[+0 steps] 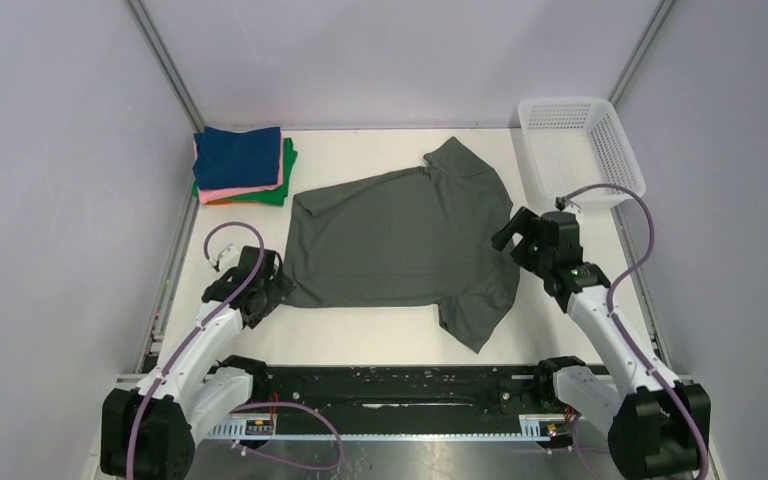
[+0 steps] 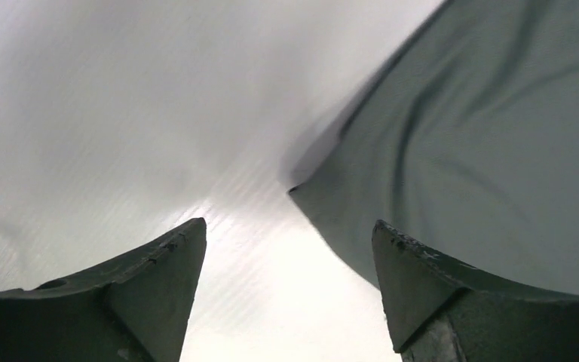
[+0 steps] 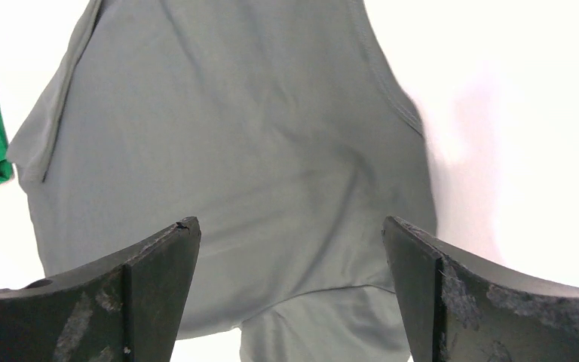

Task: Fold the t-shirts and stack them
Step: Flatten out the tshirt

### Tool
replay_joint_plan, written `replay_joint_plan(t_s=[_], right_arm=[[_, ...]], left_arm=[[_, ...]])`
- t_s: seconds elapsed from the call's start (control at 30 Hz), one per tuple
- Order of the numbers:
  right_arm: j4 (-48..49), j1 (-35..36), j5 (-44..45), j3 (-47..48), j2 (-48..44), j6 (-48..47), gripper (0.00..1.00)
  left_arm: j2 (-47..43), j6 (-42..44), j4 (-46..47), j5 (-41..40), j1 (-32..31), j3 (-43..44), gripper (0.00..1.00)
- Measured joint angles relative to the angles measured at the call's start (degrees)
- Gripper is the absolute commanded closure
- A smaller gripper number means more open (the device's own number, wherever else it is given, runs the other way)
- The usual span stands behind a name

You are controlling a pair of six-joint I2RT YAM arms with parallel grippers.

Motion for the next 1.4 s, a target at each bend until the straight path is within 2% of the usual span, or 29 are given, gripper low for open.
replay_joint_plan(t_s=[0.07, 0.2, 0.37, 0.47, 0.6, 0.63, 0.73, 1.1, 1.2, 1.33, 1.4], right_arm=[[-0.1, 0.0, 1.5, -2.2, -2.6, 0.4, 0.02], [-0.1, 0.0, 2.8, -3.7, -5.3, 0.8, 0.02], [-0.1, 0.0, 2.8, -3.7, -5.0, 0.8, 0.02], [-0.2, 0.0, 2.8, -3.7, -4.2, 0.8, 0.02], [-0.3, 0.0, 2.8, -3.7, -3.4, 0.8, 0.02], [-0.4, 0.0, 2.8, -3.7, -3.4, 0.8, 0.02], [-0.9, 0.0, 2.7, -3.7, -3.4, 0.3, 0.01], [-9.8, 1.6, -1.1, -3.1, -7.9, -1.2, 0.01], [-14.9, 10.9, 0.5, -2.3, -8.7, -1.7, 0.01], [-21.2, 26.9, 2.1, -2.0, -7.5, -0.9, 0.11], [-23.8, 30.6, 2.6, -2.4, -6.4, 0.1, 0.16]], left_arm=[[0.4, -0.6, -0.4, 0.1, 0.0, -1.9, 0.30], [3.5, -1.0, 0.7, 1.3, 0.0, -3.3, 0.34], [8.0, -1.0, 3.9, 2.3, 0.0, -3.1, 0.47], [9.5, -1.0, 6.2, 2.7, 0.1, -2.9, 0.60], [11.0, -1.0, 9.4, 3.5, 0.1, -2.9, 0.65], [11.2, -1.0, 10.2, 3.8, 0.0, -2.9, 0.71], [12.1, -0.8, 12.3, 4.9, 0.0, -3.1, 1.00], [11.7, 0.3, 13.9, 5.7, 0.0, -3.7, 1.00], [8.6, 0.5, 12.7, 5.7, 0.0, -4.0, 1.00], [4.5, 0.7, 10.8, 5.6, 0.0, -4.0, 1.00], [2.8, 0.7, 10.2, 5.5, 0.0, -4.3, 1.00]])
